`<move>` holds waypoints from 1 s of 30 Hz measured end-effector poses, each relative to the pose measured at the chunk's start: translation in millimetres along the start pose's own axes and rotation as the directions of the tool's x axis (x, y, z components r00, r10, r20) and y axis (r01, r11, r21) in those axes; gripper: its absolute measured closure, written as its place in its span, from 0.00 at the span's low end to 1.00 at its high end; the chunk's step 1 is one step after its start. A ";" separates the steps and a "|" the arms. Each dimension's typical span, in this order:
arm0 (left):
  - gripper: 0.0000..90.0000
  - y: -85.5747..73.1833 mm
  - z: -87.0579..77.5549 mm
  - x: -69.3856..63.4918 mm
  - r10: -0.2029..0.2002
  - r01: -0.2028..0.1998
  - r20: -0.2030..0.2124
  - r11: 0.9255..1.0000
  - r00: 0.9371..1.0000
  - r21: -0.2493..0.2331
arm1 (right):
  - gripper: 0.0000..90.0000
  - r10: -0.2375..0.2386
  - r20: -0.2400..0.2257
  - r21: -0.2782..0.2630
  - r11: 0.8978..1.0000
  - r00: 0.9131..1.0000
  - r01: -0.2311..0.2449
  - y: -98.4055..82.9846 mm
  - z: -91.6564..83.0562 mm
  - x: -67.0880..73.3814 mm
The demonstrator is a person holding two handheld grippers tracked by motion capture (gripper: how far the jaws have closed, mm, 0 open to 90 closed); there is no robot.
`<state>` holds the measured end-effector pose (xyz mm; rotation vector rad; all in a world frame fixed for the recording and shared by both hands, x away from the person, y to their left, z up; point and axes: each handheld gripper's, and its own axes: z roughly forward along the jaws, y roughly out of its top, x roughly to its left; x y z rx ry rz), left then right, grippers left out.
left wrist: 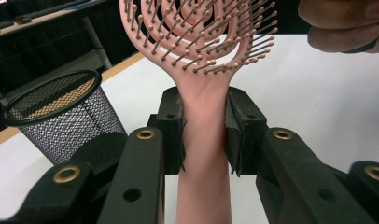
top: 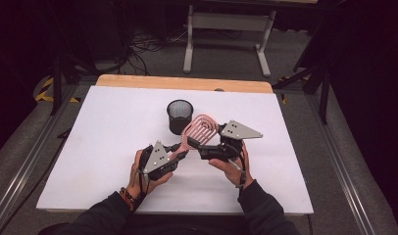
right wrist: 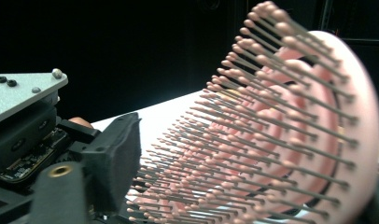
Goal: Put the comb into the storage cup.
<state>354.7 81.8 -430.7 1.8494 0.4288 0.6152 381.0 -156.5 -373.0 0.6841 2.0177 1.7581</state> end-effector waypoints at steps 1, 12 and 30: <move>0.79 0.0 0.0 0.0 0.000 0.000 0.000 1.000 1.000 0.000 | 0.30 0.000 0.000 0.000 1.000 1.000 0.000 0.0 0.0 0.0; 0.78 -6.0 5.1 -2.9 0.004 -0.004 -0.018 1.000 1.000 0.012 | 0.59 0.043 -0.009 -0.020 0.999 0.999 -0.043 -2.1 -4.2 -0.7; 0.78 -9.1 8.7 -3.0 0.021 -0.021 0.004 1.000 1.000 0.006 | 0.70 -0.025 -0.064 -0.050 0.999 0.998 0.022 1.2 -8.3 15.2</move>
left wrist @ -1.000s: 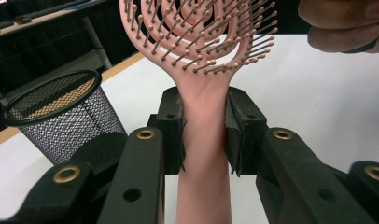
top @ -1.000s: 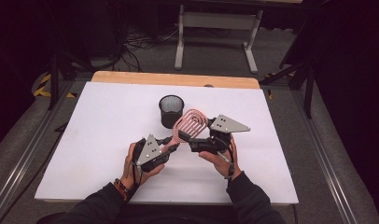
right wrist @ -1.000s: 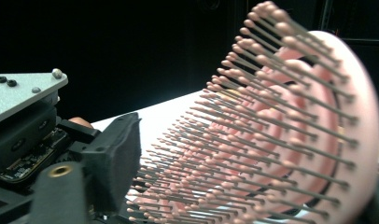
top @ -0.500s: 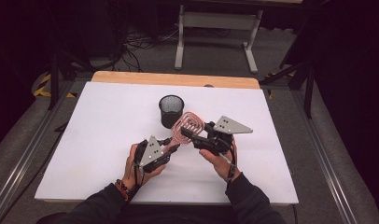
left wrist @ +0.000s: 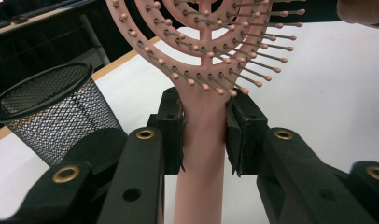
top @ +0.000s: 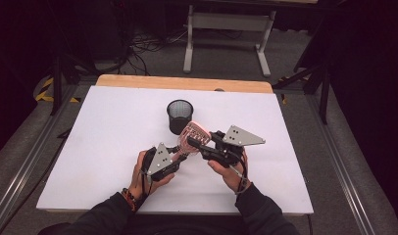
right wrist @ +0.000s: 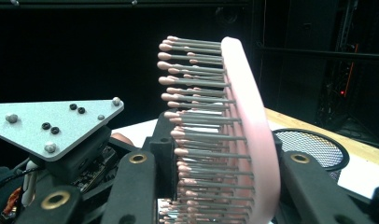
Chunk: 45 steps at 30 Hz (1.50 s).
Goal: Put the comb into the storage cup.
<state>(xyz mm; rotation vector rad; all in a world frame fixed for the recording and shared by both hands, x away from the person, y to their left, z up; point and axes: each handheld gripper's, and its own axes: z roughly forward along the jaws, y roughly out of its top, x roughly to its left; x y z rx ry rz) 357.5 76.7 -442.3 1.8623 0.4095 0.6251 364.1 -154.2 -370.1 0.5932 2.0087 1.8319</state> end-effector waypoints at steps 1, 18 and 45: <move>0.78 -0.7 0.4 0.3 -0.005 0.005 0.008 1.000 1.000 -0.001 | 0.70 -0.007 0.002 0.000 1.000 1.000 0.007 -0.3 0.2 0.7; 0.61 -1.9 -1.3 4.1 0.020 -0.020 0.011 1.000 1.000 -0.007 | 0.70 -0.033 0.030 0.001 0.999 0.999 0.033 1.0 -6.1 -1.3; 0.12 -7.8 -13.1 24.0 -0.015 0.015 -0.005 1.000 1.000 -0.011 | 0.70 -0.044 0.104 0.004 0.999 0.994 0.044 1.6 -22.9 -18.0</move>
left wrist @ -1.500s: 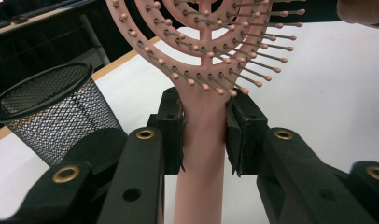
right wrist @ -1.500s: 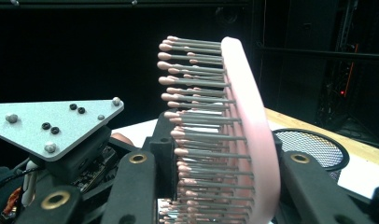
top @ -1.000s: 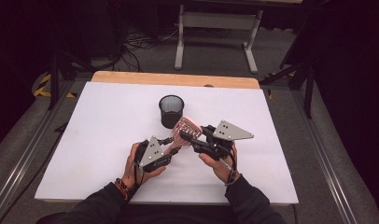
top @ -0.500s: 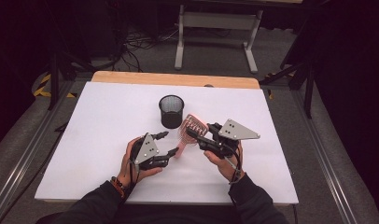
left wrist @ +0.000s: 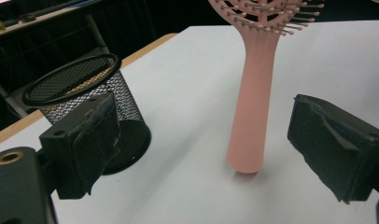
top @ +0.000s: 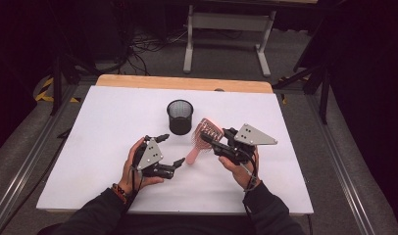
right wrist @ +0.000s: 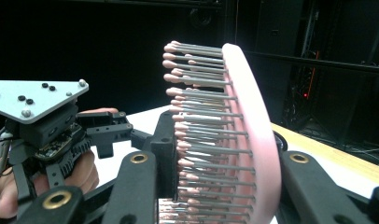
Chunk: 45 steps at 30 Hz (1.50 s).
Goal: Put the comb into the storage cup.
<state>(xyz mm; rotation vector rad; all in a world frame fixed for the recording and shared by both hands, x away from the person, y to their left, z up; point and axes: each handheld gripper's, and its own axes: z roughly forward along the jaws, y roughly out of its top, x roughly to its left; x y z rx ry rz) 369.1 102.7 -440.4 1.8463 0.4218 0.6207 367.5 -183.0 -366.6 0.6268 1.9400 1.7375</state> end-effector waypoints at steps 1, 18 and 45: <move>0.10 0.0 -1.2 1.3 -0.010 0.010 0.000 1.000 1.000 -0.003 | 0.70 0.001 0.002 -0.003 1.000 1.000 -0.001 0.0 -0.4 -0.5; 0.08 -1.9 -30.3 22.9 -0.039 0.038 -0.016 0.999 0.999 -0.023 | 0.70 -0.029 0.017 0.011 1.000 0.999 0.029 1.5 -4.3 -2.7; 0.07 -28.5 -81.8 40.0 -0.025 0.026 -0.089 1.000 0.996 0.003 | 0.70 -0.044 0.029 0.003 0.999 0.999 0.044 5.3 -8.2 -5.2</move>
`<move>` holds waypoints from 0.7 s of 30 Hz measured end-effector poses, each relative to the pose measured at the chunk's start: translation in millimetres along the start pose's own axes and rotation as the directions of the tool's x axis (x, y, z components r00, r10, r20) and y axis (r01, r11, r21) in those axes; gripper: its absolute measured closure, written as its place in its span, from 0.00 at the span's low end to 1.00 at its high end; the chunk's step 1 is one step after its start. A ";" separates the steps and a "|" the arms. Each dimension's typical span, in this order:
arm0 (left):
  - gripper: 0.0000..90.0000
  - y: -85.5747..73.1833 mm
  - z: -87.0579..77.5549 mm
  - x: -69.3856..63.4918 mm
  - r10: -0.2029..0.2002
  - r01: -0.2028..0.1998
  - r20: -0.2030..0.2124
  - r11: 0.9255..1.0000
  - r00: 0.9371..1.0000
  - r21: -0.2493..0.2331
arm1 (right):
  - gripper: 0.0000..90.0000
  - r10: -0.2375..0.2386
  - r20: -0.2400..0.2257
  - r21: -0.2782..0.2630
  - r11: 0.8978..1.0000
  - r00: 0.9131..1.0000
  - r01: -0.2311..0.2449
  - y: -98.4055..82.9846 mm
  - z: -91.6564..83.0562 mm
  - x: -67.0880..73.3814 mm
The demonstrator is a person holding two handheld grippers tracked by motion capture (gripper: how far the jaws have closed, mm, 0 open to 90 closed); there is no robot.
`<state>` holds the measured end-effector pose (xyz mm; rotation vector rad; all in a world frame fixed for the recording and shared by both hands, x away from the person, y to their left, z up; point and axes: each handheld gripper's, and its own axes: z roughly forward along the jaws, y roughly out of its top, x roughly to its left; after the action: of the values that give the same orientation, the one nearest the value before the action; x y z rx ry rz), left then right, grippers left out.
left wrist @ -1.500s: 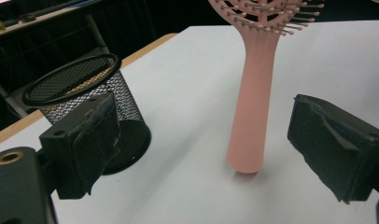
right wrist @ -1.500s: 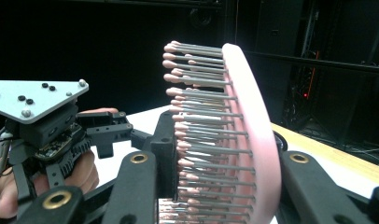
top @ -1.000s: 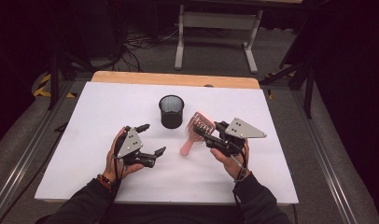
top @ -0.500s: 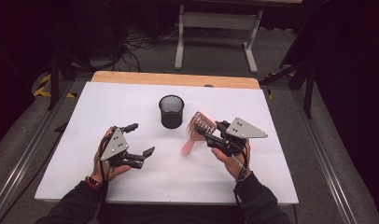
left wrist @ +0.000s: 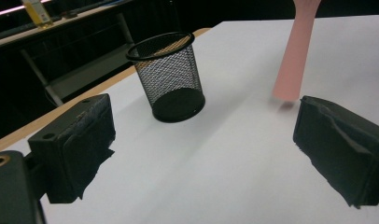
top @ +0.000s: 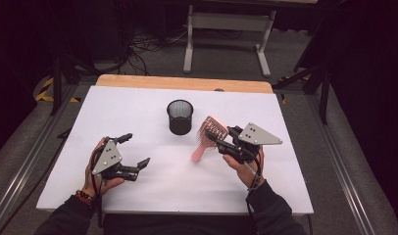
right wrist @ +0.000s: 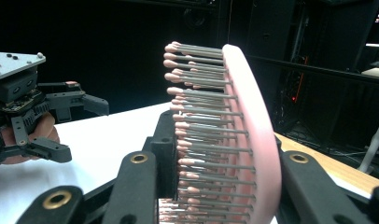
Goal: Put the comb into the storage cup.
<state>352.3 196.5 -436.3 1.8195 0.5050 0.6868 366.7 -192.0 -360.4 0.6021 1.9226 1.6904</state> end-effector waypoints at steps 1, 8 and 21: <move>0.07 -1.2 -0.8 0.5 -0.002 0.002 -0.005 1.000 1.000 0.000 | 0.70 0.000 0.000 0.000 1.000 1.000 0.000 0.2 -0.3 0.0; 0.06 -7.4 -7.2 0.8 0.004 -0.004 -0.005 1.000 1.000 0.025 | 0.70 -0.014 0.002 0.002 1.000 1.000 0.014 2.1 -0.5 1.3; 0.07 -16.6 -17.4 2.9 0.004 -0.004 0.010 0.999 1.000 0.044 | 0.70 -0.013 0.014 -0.012 1.000 1.000 0.013 5.0 -2.8 -2.2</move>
<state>342.5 216.0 -446.8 1.8645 0.5139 0.6739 366.7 -194.9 -354.9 0.5945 1.9007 1.6847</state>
